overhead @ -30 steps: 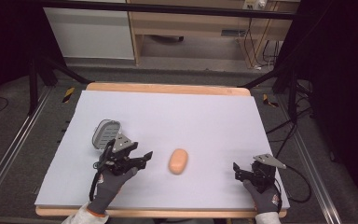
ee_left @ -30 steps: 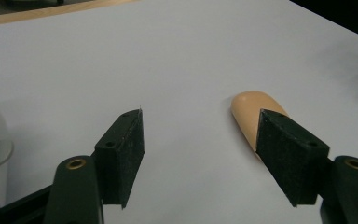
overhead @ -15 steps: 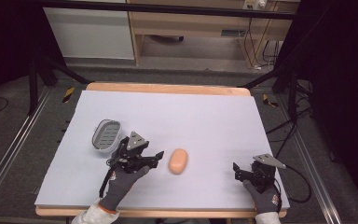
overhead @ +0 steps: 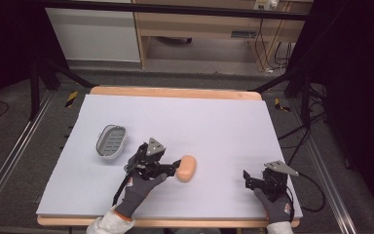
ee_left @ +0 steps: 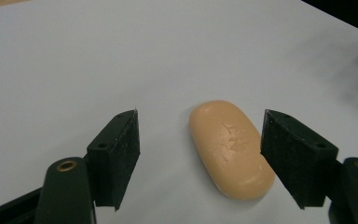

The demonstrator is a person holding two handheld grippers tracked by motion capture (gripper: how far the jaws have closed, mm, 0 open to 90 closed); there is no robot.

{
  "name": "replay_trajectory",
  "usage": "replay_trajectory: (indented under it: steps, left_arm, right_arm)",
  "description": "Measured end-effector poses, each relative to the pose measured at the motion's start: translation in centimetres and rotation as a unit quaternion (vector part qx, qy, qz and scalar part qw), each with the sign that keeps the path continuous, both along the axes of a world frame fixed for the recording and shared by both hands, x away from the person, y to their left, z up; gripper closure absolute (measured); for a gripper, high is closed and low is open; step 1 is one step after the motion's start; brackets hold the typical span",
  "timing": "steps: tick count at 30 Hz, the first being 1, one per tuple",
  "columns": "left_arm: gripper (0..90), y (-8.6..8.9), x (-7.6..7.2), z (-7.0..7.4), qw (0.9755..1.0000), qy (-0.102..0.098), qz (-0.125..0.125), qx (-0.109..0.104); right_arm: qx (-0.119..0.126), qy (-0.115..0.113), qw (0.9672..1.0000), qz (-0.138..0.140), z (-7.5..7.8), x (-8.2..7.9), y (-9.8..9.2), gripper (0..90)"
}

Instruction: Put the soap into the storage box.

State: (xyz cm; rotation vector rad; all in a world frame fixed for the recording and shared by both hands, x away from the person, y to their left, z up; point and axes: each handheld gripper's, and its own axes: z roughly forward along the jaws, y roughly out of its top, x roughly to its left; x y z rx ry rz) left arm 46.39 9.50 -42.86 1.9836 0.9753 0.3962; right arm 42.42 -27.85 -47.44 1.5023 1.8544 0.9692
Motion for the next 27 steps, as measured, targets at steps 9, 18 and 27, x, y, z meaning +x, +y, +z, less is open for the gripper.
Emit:
replay_trajectory:
  steps: [9, 18, 27]
  left_arm:
    - [25.7, -1.6, 0.2, -0.7, 0.9998, 0.003, -0.010, 0.016]
    - [24.7, -3.5, 0.7, -1.5, 0.9992, 0.015, -0.021, 0.030]
    - [24.2, -4.4, 1.2, -2.3, 0.9987, 0.023, -0.023, 0.038]
  right_arm:
    - [-0.002, 0.003, 1.0000, 0.001, 0.0, 0.1, 0.1, 6.6]
    - [-0.001, 0.006, 1.0000, 0.003, 0.0, 0.1, 0.2, 6.6]
    - [-0.001, 0.006, 1.0000, 0.003, -0.1, 0.1, 0.2, 6.6]
